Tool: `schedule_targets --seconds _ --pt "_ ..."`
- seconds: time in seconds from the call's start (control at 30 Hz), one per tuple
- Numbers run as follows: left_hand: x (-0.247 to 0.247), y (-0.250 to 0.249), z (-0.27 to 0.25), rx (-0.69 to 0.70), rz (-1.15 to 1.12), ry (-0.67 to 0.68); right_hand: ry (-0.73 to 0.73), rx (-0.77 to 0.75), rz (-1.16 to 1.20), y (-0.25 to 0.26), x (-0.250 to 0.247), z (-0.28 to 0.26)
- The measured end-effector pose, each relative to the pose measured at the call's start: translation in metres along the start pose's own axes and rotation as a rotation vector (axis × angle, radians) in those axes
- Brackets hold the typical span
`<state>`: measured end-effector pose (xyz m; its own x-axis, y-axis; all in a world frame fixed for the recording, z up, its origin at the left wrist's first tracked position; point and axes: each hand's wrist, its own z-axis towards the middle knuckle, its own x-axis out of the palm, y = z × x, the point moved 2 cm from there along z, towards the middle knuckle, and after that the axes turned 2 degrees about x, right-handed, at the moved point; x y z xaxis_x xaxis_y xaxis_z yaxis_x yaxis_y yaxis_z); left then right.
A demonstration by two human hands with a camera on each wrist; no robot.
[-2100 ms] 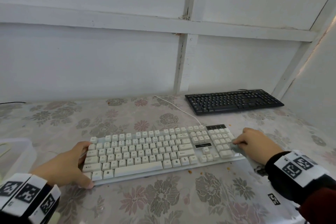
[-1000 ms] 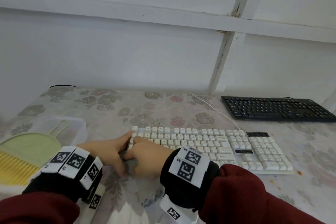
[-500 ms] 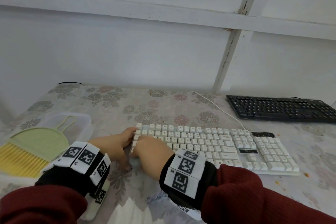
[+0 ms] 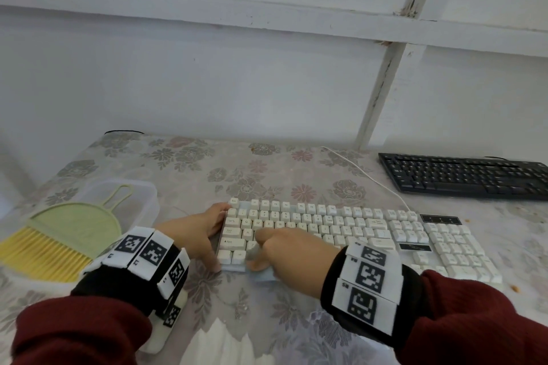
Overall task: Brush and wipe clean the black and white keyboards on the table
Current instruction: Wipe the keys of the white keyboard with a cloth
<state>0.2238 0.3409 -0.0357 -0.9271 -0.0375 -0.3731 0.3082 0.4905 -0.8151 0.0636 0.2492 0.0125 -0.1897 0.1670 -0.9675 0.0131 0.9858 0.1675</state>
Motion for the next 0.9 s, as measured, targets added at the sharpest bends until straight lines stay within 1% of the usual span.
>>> schedule_targets --seconds 0.07,0.17,0.27,0.4,0.5,0.6,0.77,0.83,0.9 --pt "0.000 -0.001 0.000 -0.001 0.002 0.009 0.012 0.028 0.056 -0.006 0.001 -0.012" --pt "0.000 -0.002 -0.001 -0.004 0.017 0.006 0.036 0.007 0.033 -0.024 -0.001 -0.029" --pt "0.000 -0.001 -0.001 -0.015 0.025 0.005 0.066 0.036 0.044 -0.043 -0.002 -0.045" --pt "0.001 -0.002 0.000 -0.018 0.021 0.012 0.123 0.125 0.127 -0.063 -0.006 -0.068" --pt "0.001 -0.004 -0.001 -0.019 0.017 0.025 0.113 0.205 0.201 -0.073 -0.012 -0.077" --pt "0.001 -0.005 -0.001 -0.024 0.021 0.023 0.045 0.180 0.267 -0.065 -0.016 -0.071" --pt "0.001 -0.004 0.001 -0.034 0.010 0.015 0.024 0.087 0.258 -0.042 -0.011 -0.045" --pt "0.002 -0.005 0.000 -0.034 0.011 0.017 0.022 0.094 0.269 -0.039 -0.007 -0.038" --pt "0.002 -0.004 0.000 -0.035 0.013 0.017 -0.010 0.105 0.269 -0.037 -0.004 -0.036"
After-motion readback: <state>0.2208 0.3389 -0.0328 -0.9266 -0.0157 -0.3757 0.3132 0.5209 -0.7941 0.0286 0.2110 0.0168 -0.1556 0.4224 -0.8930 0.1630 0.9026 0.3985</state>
